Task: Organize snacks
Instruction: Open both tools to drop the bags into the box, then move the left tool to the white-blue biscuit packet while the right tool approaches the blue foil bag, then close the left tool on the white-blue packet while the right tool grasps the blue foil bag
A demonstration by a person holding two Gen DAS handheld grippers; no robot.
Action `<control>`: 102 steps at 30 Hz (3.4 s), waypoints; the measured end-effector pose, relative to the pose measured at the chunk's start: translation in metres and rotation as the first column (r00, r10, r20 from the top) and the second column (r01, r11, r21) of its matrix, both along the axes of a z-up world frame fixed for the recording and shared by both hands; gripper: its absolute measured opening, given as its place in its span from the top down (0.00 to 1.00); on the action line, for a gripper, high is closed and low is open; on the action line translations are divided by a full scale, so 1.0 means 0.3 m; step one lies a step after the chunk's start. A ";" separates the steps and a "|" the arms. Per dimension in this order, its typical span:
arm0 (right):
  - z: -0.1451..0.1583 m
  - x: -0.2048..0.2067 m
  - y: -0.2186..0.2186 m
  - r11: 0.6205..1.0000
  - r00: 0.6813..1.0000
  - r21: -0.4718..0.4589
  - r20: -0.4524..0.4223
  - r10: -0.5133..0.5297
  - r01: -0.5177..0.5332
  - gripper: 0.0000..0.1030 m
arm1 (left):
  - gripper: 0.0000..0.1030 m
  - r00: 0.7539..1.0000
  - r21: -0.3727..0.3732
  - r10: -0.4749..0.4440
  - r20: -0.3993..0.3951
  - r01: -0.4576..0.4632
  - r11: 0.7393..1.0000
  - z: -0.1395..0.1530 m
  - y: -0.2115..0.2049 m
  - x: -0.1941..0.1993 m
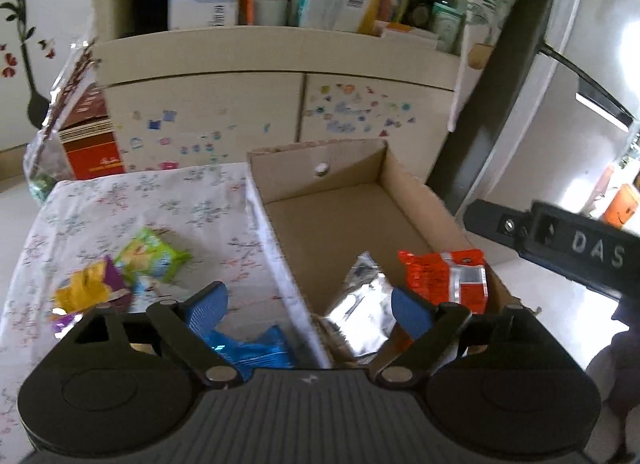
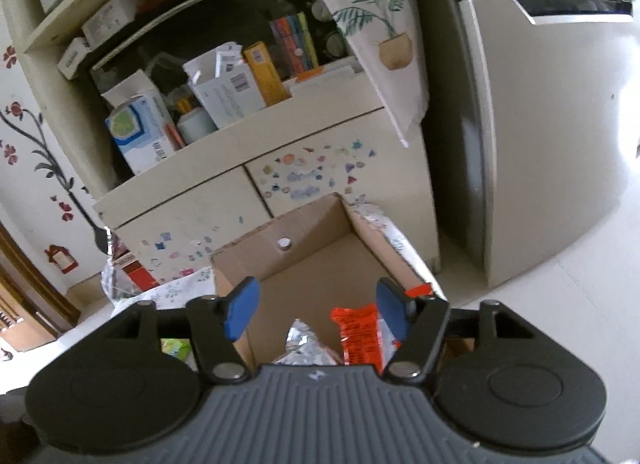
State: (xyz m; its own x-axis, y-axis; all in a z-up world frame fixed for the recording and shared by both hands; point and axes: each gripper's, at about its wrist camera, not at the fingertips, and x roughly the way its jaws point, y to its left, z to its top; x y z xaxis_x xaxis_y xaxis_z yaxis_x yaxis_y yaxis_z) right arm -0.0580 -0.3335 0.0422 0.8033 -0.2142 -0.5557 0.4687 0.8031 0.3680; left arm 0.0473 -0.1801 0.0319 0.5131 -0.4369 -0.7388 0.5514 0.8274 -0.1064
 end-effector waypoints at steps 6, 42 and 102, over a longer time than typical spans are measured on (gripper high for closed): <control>-0.006 0.020 0.038 0.998 0.998 -0.011 0.019 0.063 -0.063 0.34 | 0.10 0.997 0.057 0.067 0.041 -0.070 0.996 0.035 0.092 0.046; -0.210 0.135 0.487 0.835 0.834 -0.144 -0.260 0.487 -0.532 0.34 | 0.05 0.946 -0.001 0.144 -0.290 -0.151 0.988 -0.201 0.357 0.318; -0.243 0.202 0.405 0.907 0.881 0.065 -0.215 0.421 -0.417 0.58 | 0.86 0.979 -0.046 0.105 -0.178 -0.114 0.992 -0.229 0.289 0.291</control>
